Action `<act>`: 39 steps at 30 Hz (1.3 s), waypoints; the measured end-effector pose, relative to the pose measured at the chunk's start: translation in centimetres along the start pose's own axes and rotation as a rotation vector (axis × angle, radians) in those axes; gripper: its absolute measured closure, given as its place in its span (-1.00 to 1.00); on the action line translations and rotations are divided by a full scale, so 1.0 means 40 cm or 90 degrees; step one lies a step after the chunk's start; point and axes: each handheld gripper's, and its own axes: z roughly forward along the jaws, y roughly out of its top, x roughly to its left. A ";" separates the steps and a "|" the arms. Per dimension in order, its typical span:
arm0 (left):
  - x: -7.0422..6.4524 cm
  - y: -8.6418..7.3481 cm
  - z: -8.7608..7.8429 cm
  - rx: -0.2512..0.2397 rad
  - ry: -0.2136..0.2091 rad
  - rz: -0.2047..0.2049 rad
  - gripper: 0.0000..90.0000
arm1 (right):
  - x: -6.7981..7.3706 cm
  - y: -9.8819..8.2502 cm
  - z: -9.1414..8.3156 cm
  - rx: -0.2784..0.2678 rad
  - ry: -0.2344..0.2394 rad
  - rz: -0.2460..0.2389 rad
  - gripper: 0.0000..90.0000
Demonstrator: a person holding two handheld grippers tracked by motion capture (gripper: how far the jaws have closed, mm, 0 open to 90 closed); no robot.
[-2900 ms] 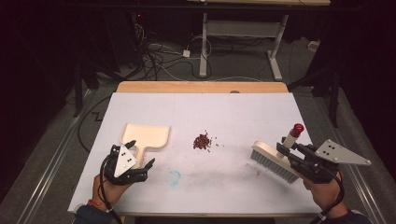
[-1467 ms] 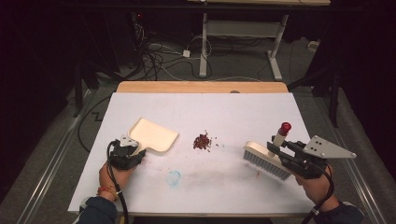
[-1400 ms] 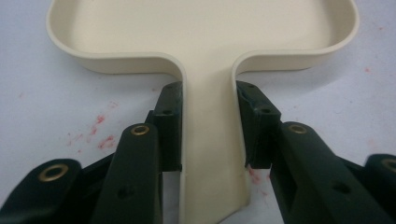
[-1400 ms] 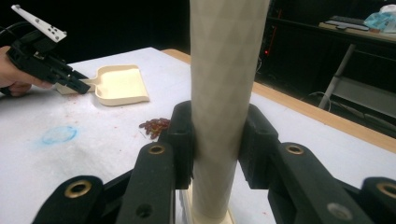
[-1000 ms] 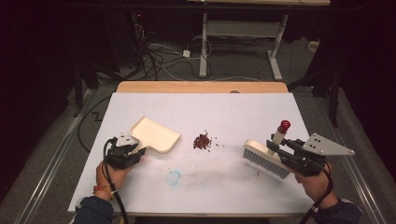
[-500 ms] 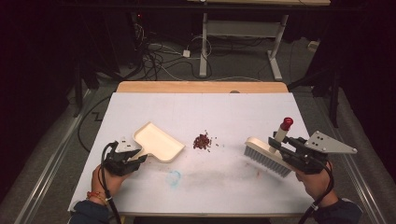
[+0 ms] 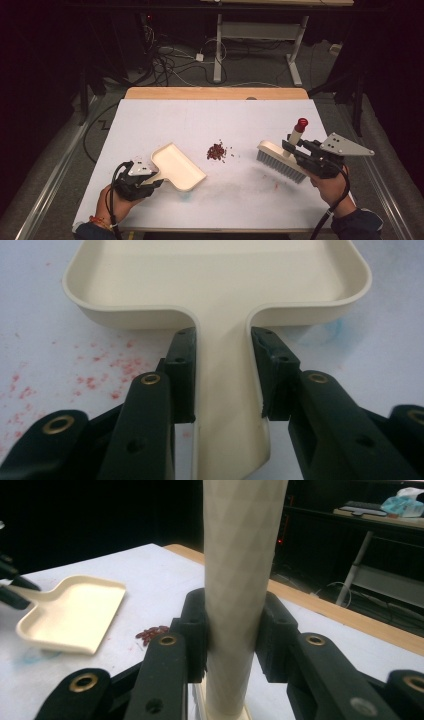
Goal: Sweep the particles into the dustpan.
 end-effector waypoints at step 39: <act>-0.036 0.006 0.052 0.020 -0.026 0.010 0.42 | -0.015 0.062 0.408 0.012 -0.094 -0.035 0.56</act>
